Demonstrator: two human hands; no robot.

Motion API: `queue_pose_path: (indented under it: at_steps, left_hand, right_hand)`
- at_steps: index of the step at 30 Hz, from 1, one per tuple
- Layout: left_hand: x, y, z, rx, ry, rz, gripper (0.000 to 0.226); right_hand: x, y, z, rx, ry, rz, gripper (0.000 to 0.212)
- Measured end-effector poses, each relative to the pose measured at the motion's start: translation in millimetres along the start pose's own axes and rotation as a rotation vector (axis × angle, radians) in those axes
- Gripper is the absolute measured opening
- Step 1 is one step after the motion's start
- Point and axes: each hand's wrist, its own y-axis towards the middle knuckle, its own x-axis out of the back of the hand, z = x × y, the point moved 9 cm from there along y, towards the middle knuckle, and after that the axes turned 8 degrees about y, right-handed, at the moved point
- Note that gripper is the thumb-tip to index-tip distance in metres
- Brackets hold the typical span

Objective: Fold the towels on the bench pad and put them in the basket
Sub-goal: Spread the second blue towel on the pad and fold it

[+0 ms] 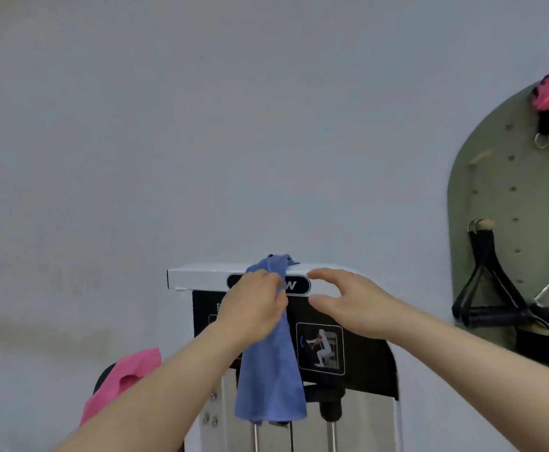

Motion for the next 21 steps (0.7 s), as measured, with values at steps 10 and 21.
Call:
queue_pose_path:
  at_steps: [10, 21]
  left_hand:
    - [-55.3, 145.7, 72.5, 0.209, 0.028, 0.209, 0.041]
    - [-46.9, 129.2, 73.1, 0.108, -0.578, 0.087, 0.012]
  right_hand:
    - [-30.7, 168.5, -22.8, -0.068, -0.110, 0.231, 0.058]
    - [-28.6, 210.1, -47.8, 0.015, -0.302, 0.253, 0.025]
